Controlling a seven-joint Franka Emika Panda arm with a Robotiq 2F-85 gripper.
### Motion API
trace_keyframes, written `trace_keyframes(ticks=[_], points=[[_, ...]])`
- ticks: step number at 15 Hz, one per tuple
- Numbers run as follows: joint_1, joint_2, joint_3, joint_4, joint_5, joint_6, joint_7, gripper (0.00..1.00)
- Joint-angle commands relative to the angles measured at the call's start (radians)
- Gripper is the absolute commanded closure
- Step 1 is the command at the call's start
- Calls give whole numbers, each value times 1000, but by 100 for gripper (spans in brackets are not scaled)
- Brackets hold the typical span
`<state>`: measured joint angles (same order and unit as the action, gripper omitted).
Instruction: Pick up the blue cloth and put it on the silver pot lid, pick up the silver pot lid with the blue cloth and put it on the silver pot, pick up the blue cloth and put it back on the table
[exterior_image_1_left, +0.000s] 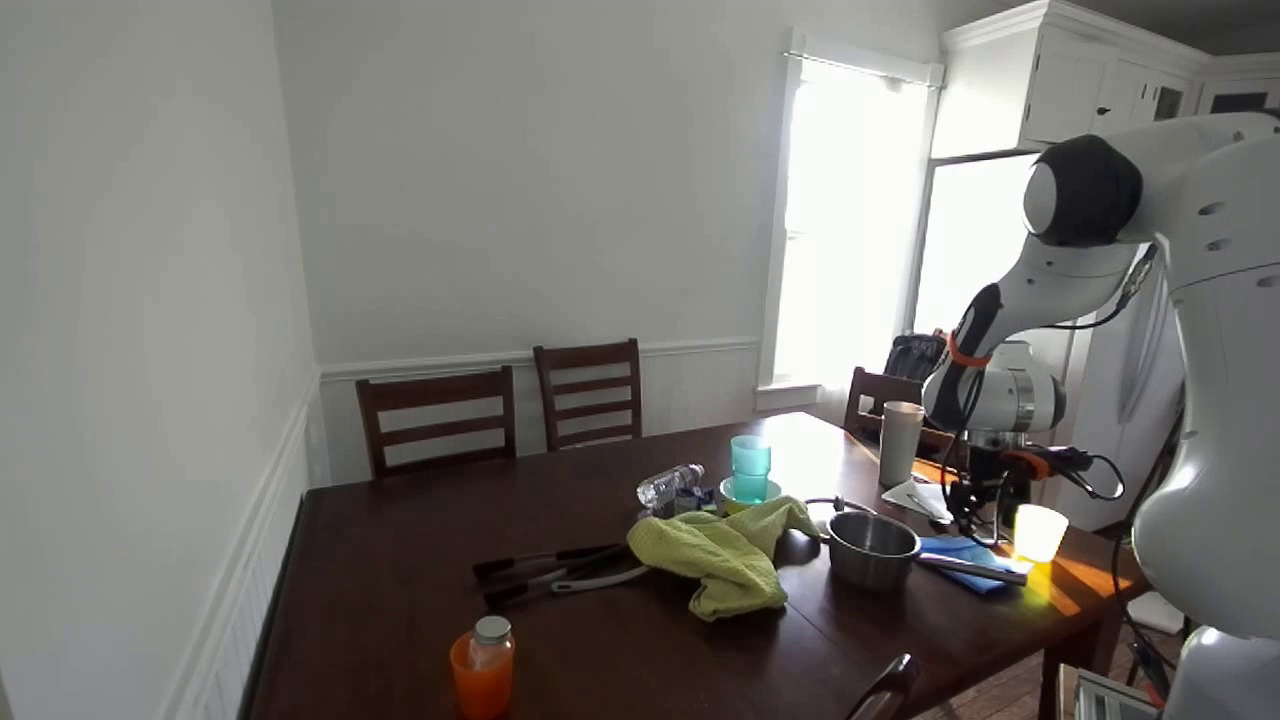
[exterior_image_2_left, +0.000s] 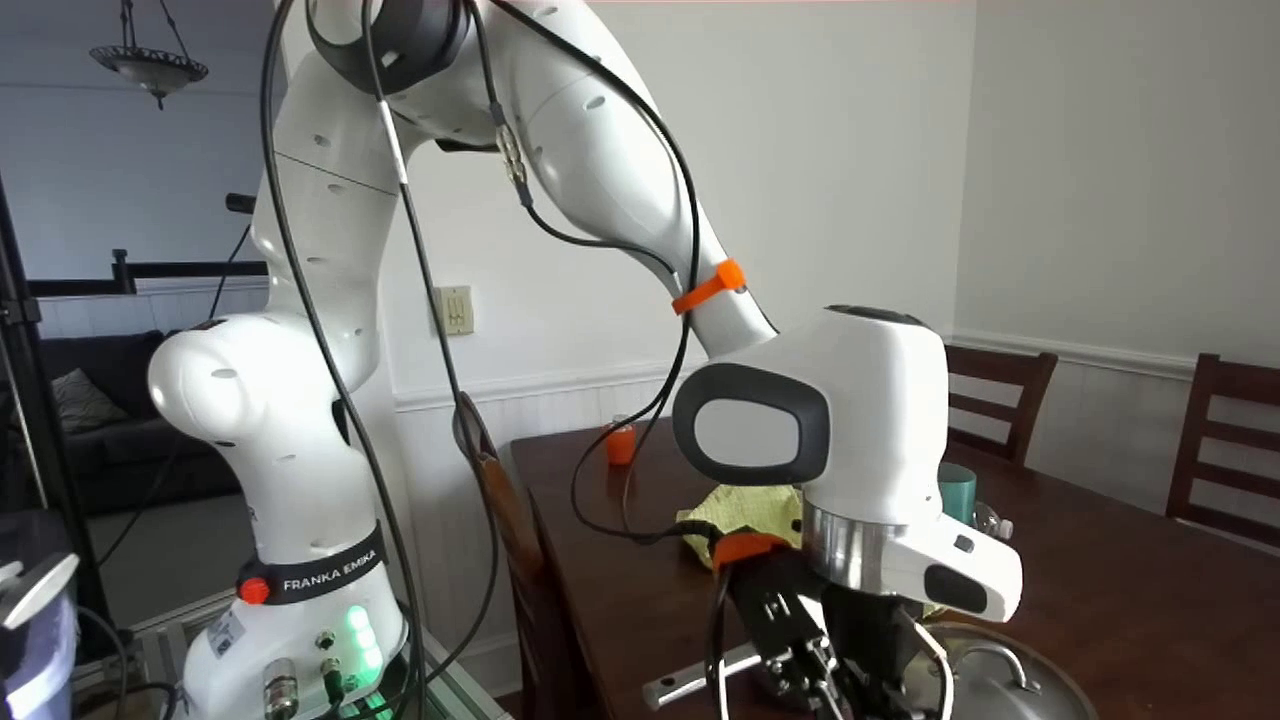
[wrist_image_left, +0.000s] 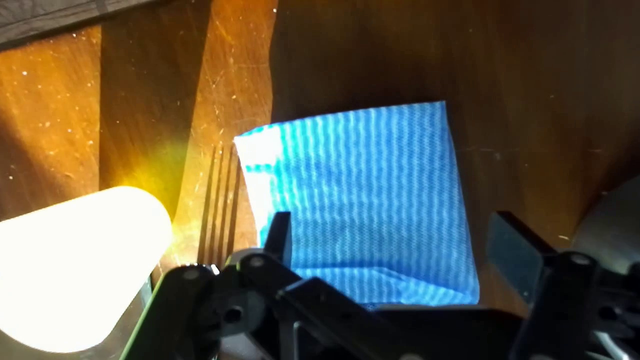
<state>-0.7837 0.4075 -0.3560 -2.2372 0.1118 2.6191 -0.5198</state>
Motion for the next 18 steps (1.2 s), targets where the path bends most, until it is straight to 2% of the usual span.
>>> trace_keyframes(ticks=[1, 5, 10, 11, 12, 18], points=[[-82, 74, 81, 45, 29, 32, -20, 0], [-127, 119, 147, 65, 17, 64, -4, 0], [-147, 154, 189, 80, 1, 94, 15, 0], [-147, 160, 191, 82, -3, 99, 19, 24], [-148, 164, 194, 81, -5, 103, 21, 27], [-158, 172, 203, 86, -8, 108, 21, 70]])
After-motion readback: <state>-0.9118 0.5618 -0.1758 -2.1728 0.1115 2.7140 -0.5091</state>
